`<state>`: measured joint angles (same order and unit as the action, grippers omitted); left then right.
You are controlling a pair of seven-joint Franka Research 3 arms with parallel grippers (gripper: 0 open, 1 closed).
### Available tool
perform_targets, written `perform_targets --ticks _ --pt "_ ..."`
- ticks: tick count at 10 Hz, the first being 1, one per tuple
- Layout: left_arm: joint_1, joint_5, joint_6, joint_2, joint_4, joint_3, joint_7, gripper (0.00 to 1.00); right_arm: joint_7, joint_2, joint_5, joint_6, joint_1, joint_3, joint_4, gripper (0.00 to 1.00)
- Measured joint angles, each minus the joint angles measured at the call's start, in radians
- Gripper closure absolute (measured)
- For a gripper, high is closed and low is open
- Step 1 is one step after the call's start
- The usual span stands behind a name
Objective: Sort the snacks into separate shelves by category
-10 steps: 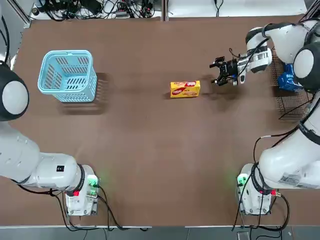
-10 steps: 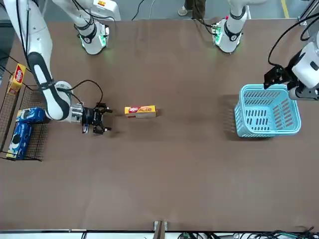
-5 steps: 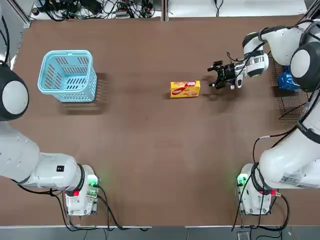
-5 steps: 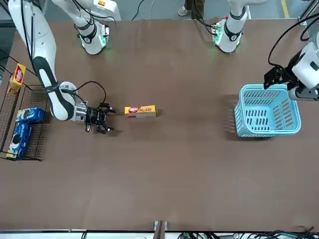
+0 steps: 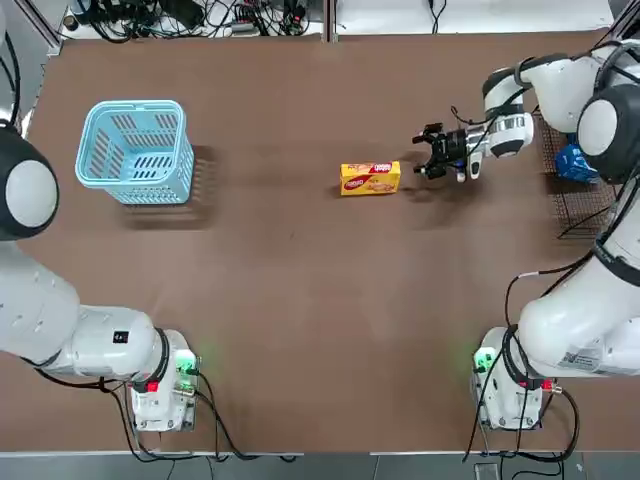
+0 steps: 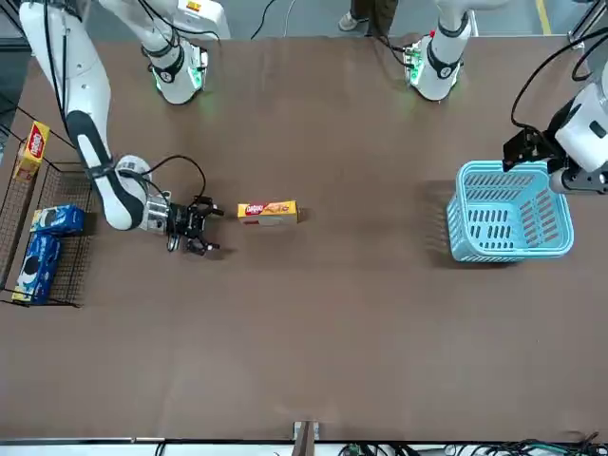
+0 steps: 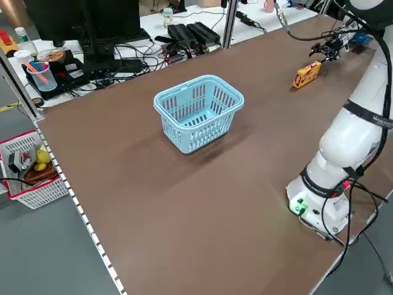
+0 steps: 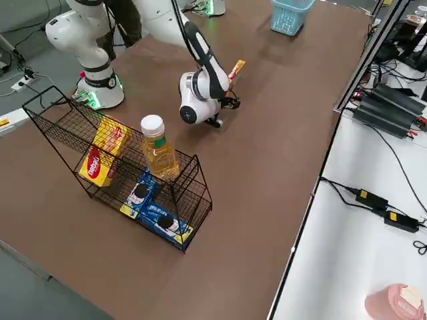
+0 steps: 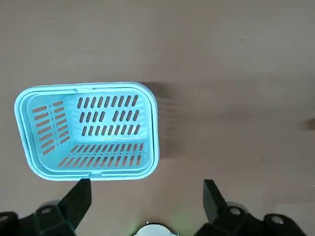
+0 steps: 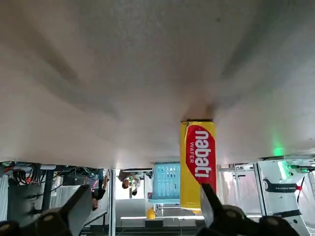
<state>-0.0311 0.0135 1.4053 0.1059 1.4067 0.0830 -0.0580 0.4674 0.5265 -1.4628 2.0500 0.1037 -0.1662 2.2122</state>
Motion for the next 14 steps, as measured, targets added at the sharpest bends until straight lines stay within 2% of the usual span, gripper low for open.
perform_targets --ticks 14 --pt "0.002 0.000 0.000 0.003 0.000 -0.001 0.000 0.00 -0.063 0.008 -0.028 0.023 -0.087 -0.021 0.014 0.03"
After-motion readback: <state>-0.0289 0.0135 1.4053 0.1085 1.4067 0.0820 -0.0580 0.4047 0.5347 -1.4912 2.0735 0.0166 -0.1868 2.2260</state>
